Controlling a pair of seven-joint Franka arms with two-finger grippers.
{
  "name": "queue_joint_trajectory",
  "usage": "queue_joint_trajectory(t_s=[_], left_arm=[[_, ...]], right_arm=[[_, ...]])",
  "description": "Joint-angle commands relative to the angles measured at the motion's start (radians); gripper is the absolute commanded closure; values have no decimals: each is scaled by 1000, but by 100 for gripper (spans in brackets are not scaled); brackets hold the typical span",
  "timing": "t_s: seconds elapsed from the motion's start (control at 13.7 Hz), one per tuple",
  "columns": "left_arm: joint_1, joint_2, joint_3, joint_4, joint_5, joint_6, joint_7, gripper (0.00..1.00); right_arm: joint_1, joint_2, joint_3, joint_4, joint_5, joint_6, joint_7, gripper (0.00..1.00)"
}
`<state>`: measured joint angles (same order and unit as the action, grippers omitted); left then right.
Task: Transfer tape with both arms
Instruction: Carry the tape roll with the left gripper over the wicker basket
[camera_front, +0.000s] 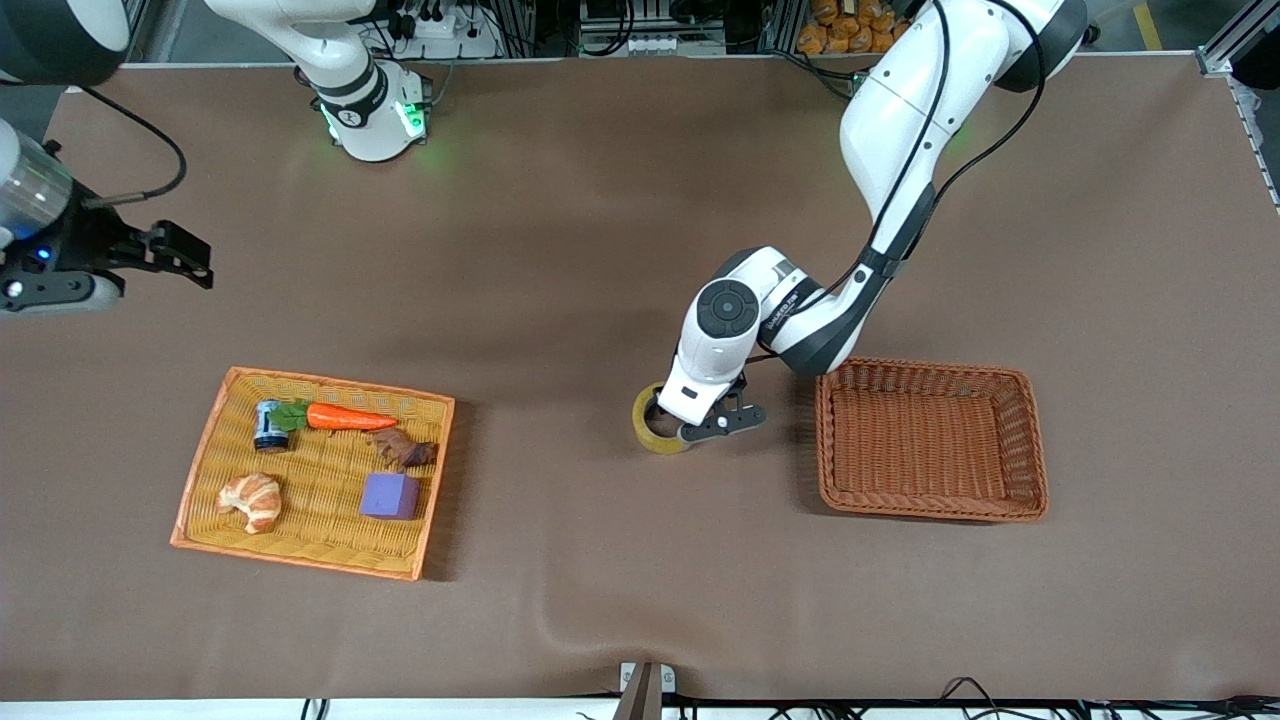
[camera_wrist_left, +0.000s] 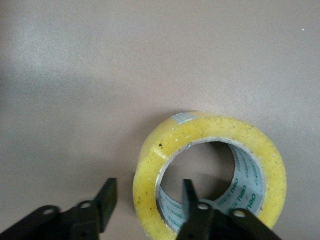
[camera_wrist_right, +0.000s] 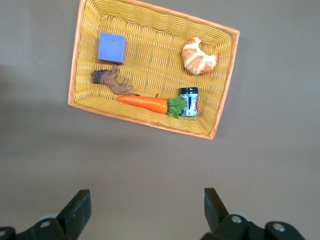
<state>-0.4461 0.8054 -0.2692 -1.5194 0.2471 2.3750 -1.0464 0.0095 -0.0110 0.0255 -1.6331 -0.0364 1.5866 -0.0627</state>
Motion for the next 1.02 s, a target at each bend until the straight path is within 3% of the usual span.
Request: queue_joint_trajectory(t_s=[0.0, 0.22, 0.44, 0.66, 0.8, 0.95], left_arm=[[20, -3, 2, 21, 44, 7, 44, 100], [82, -89, -7, -4, 46, 1, 49, 100], [225, -222, -56, -57, 21, 1, 164, 100], [491, -320, -213, -135, 11, -3, 209, 100], [718, -327, -368, -160, 9, -13, 267, 100], [867, -316, -442, -166, 11, -77, 340, 100]], right_arm=[[-8, -6, -22, 19, 38, -23, -3, 0], [-6, -3, -24, 42, 49, -40, 0, 0], [-9, -10, -22, 49, 49, -40, -2, 0], [-11, -14, -24, 49, 47, -42, -9, 0], [-13, -15, -26, 49, 46, -49, -9, 0], [-19, -15, -26, 49, 44, -48, -9, 0]])
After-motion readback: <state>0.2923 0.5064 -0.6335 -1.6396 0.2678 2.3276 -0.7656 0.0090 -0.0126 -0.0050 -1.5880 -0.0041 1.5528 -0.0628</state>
